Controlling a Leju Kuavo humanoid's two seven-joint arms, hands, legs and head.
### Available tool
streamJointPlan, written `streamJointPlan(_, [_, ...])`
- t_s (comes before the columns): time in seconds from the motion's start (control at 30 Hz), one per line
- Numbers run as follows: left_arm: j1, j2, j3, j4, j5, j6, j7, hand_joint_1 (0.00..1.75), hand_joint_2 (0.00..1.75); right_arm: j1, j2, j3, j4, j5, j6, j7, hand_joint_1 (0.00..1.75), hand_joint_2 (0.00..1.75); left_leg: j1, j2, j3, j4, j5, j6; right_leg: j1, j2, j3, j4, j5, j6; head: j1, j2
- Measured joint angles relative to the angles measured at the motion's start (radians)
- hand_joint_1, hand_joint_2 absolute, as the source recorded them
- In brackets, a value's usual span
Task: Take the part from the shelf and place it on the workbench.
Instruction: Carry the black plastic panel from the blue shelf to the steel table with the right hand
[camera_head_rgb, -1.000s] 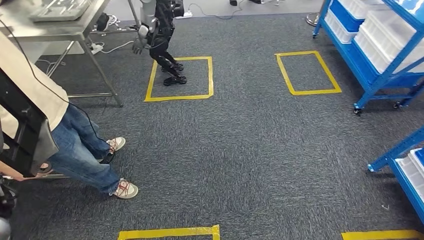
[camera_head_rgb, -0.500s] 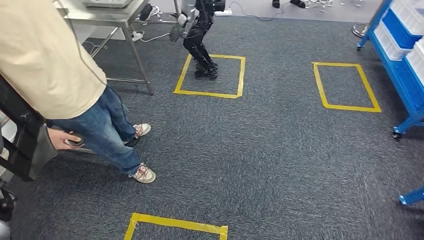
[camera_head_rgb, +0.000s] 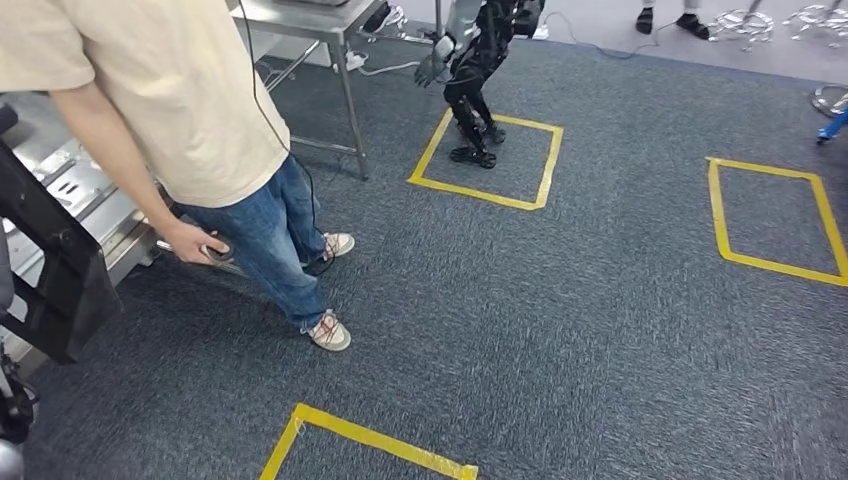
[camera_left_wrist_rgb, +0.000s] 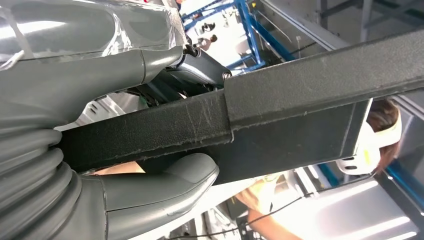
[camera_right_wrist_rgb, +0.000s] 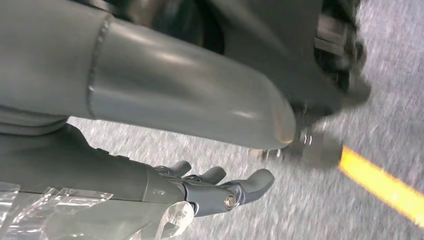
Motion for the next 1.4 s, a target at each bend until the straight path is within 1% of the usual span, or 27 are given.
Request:
streamJointPlan(0.07, [0.003,0.0,0.0,0.0,0.001,0.001,0.0,1.75,1.75,-0.004,0.0,0.0,0.0,0.0,0.0,0.001,0.0,0.0,0.007,-0.016,-0.008,0.0,0.003,-0.011,0.005,-0.029,0.002,-0.003,0.001,-0.012,-0.001,0.0])
streamJointPlan(0.13, [0.004,0.0,0.002,0.0,0.001,0.002,0.0,1.75,1.75,-0.005,0.0,0.0,0.0,0.0,0.0,0.0,0.0,0.0,0.005,0.027,-0.034,0.047,-0.023,-0.018,0.007,-0.061,0.006,-0.007,0.003,-0.025,-0.004,0.0])
streamJointPlan(0.2, [0.003,0.0,0.003,0.0,0.002,0.003,0.0,1.75,1.75,-0.003,-0.001,0.0,0.0,0.0,0.0,0.0,0.0,0.0,0.002,0.089,-0.097,0.174,-0.081,-0.024,0.01,-0.088,0.008,-0.009,0.001,-0.034,-0.006,0.0])
streamJointPlan(0.27, [0.006,0.0,0.003,0.002,0.006,0.003,0.0,1.75,1.75,-0.002,-0.001,0.0,0.0,0.0,0.0,0.0,0.0,0.0,0.004,0.107,-0.161,0.299,-0.121,-0.028,0.013,-0.117,0.009,-0.009,-0.003,-0.039,-0.007,0.0])
streamJointPlan(0.3, [0.007,0.0,0.003,0.002,0.008,0.002,0.0,1.75,1.75,-0.002,-0.001,0.0,0.0,0.0,0.0,0.0,0.0,0.0,0.004,0.11,-0.17,0.314,-0.117,-0.028,0.014,-0.131,0.011,-0.009,-0.005,-0.041,-0.007,0.0])
streamJointPlan(0.33, [0.008,0.0,0.003,0.003,0.012,0.002,0.0,1.75,1.75,-0.002,-0.001,0.0,0.0,0.001,0.001,0.0,0.0,0.0,0.004,0.115,-0.157,0.288,-0.096,-0.027,0.015,-0.146,0.015,-0.009,-0.009,-0.041,-0.007,0.0])
streamJointPlan(0.37, [0.008,0.0,0.003,0.004,0.018,0.002,-0.001,1.75,1.75,-0.003,-0.001,0.0,0.0,0.001,0.001,0.0,0.0,0.0,0.003,0.129,-0.124,0.222,-0.061,-0.023,0.016,-0.158,0.02,-0.009,-0.012,-0.04,-0.007,0.0])
streamJointPlan(0.43, [0.005,0.0,0.004,0.004,0.028,0.001,-0.006,1.75,1.75,-0.003,0.0,0.0,0.0,0.002,0.001,0.0,0.0,0.0,-0.011,0.185,-0.047,0.072,-0.007,-0.008,0.02,-0.18,0.032,-0.009,-0.021,-0.034,-0.007,0.0])
streamJointPlan(0.5, [0.002,0.0,0.004,0.004,0.033,0.001,-0.01,1.75,1.75,-0.004,0.001,0.0,0.0,0.002,0.001,0.0,0.0,0.0,-0.026,0.214,-0.016,0.008,0.004,0.006,0.024,-0.202,0.04,-0.012,-0.029,-0.024,-0.007,0.0])
streamJointPlan(0.57, [0.001,0.0,0.005,0.004,0.035,0.0,-0.012,1.75,1.75,-0.008,0.001,0.0,0.0,0.002,0.001,0.0,0.0,0.0,-0.025,0.187,-0.013,0.002,0.004,0.014,0.026,-0.225,0.05,-0.017,-0.037,-0.014,-0.007,0.0])
streamJointPlan(0.63, [0.001,0.0,0.005,0.004,0.037,-0.001,-0.014,1.75,1.75,-0.011,0.001,0.0,0.0,0.003,0.001,0.0,0.0,0.0,-0.017,0.16,-0.002,-0.007,0.008,0.024,0.024,-0.2,0.047,0.01,-0.061,-0.006,-0.006,0.0])
streamJointPlan(0.7, [-0.001,-0.001,0.004,0.004,0.039,-0.002,-0.015,1.75,1.75,-0.008,0.001,0.0,0.0,0.004,0.001,0.0,0.0,0.0,-0.013,0.137,0.007,-0.012,0.01,0.033,0.022,-0.142,-0.007,0.128,-0.12,-0.004,-0.004,0.0])
streamJointPlan(0.77, [0.0,-0.001,0.001,0.005,0.043,-0.003,-0.015,1.75,1.75,-0.006,0.001,0.0,0.0,0.006,0.001,0.001,0.0,0.0,-0.012,0.111,0.009,-0.011,0.009,0.037,0.021,-0.118,-0.087,0.269,-0.166,-0.002,-0.004,0.0])
streamJointPlan(0.8, [0.0,-0.002,-0.001,0.006,0.047,-0.003,-0.015,1.75,1.75,-0.006,0.001,0.0,0.0,0.007,0.001,0.001,0.0,0.0,-0.011,0.096,0.01,-0.011,0.008,0.037,0.021,-0.116,-0.11,0.297,-0.163,0.0,-0.003,0.0])
streamJointPlan(0.83, [0.001,-0.002,-0.002,0.006,0.054,-0.004,-0.015,1.75,1.75,-0.005,0.001,0.0,0.0,0.007,0.001,0.001,0.0,0.0,-0.01,0.081,0.011,-0.011,0.007,0.036,0.02,-0.114,-0.112,0.282,-0.138,0.001,-0.003,0.0])
streamJointPlan(0.87, [0.0,-0.002,-0.003,0.006,0.062,-0.006,-0.017,1.75,1.75,-0.004,0.001,0.0,0.0,0.007,0.001,0.001,0.0,0.0,-0.008,0.066,0.014,-0.01,0.006,0.035,0.018,-0.108,-0.095,0.229,-0.099,0.001,-0.003,0.0])
streamJointPlan(0.93, [-0.001,-0.003,-0.005,0.007,0.085,-0.013,-0.025,1.75,1.75,-0.002,0.001,0.0,0.0,0.008,0.001,0.001,0.0,0.0,-0.006,0.037,0.014,-0.005,0.002,0.026,0.01,-0.062,-0.04,0.081,-0.019,0.003,-0.003,0.0])
streamJointPlan(0.97, [-0.002,-0.003,-0.005,0.007,0.095,-0.016,-0.03,1.75,1.75,-0.001,0.001,0.0,0.0,0.008,0.001,0.001,0.0,0.0,-0.006,0.025,0.012,-0.002,0.0,0.02,0.007,-0.041,-0.019,0.029,0.004,0.002,-0.004,0.0])
streamJointPlan(1.0, [-0.003,-0.004,-0.006,0.007,0.102,-0.018,-0.033,1.75,1.75,-0.002,0.001,0.0,0.0,0.008,0.001,0.001,0.0,0.0,-0.006,0.014,0.009,0.0,-0.002,0.014,0.006,-0.027,-0.009,0.002,0.012,-0.002,-0.004,0.0])
streamJointPlan(1.07, [-0.004,-0.004,-0.008,0.007,0.11,-0.019,-0.036,1.75,1.75,-0.007,0.001,0.0,0.0,0.008,0.001,0.0,0.0,0.0,-0.002,-0.004,0.005,-0.003,0.0,0.002,0.01,-0.044,-0.005,-0.006,0.014,-0.016,-0.005,0.0])
streamJointPlan(1.1, [-0.004,-0.004,-0.008,0.007,0.118,-0.017,-0.039,1.75,1.75,-0.01,0.002,0.0,0.0,0.008,0.0,0.0,0.0,0.0,-0.001,0.006,0.002,0.002,-0.004,-0.003,0.011,-0.056,-0.003,-0.007,0.016,-0.023,-0.005,0.0])
streamJointPlan(1.17, [-0.005,-0.004,-0.008,0.007,0.143,-0.014,-0.049,1.75,1.75,-0.011,0.002,0.0,0.0,0.008,-0.001,-0.002,0.0,0.0,-0.002,0.057,-0.027,0.066,-0.042,-0.012,0.01,-0.082,-0.002,-0.011,0.018,-0.035,-0.007,0.0])
streamJointPlan(1.2, [-0.006,-0.004,-0.008,0.007,0.156,-0.013,-0.055,1.75,1.75,-0.01,0.001,0.0,0.0,0.008,-0.002,-0.003,0.0,0.0,-0.003,0.087,-0.057,0.129,-0.076,-0.016,0.013,-0.096,-0.002,-0.011,0.017,-0.039,-0.008,0.0])
streamJointPlan(1.23, [-0.007,-0.004,-0.01,0.007,0.165,-0.013,-0.06,1.75,1.75,-0.008,0.0,0.0,0.0,0.008,-0.003,-0.004,0.0,0.0,-0.003,0.102,-0.092,0.206,-0.111,-0.02,0.016,-0.11,-0.002,-0.011,0.016,-0.042,-0.009,0.0])
streamJointPlan(1.3, [-0.005,-0.004,-0.012,0.008,0.173,-0.012,-0.064,1.75,1.75,-0.005,0.001,0.0,0.0,0.008,-0.003,-0.004,0.0,0.0,-0.002,0.11,-0.143,0.312,-0.146,-0.019,0.023,-0.141,-0.001,-0.011,0.013,-0.044,-0.01,0.0])
streamJointPlan(1.33, [-0.004,-0.004,-0.013,0.008,0.174,-0.012,-0.065,1.75,1.75,-0.005,0.001,0.0,0.0,0.008,-0.003,-0.004,0.0,0.0,-0.004,0.111,-0.141,0.308,-0.135,-0.014,0.026,-0.153,0.001,-0.011,0.011,-0.043,-0.01,0.0])
streamJointPlan(1.4, [-0.005,-0.004,-0.013,0.008,0.175,-0.012,-0.066,1.75,1.75,-0.005,0.002,0.0,0.0,0.008,-0.003,-0.004,0.0,0.0,-0.014,0.132,-0.08,0.188,-0.072,0.0,0.029,-0.18,0.007,-0.011,0.006,-0.043,-0.01,0.0])
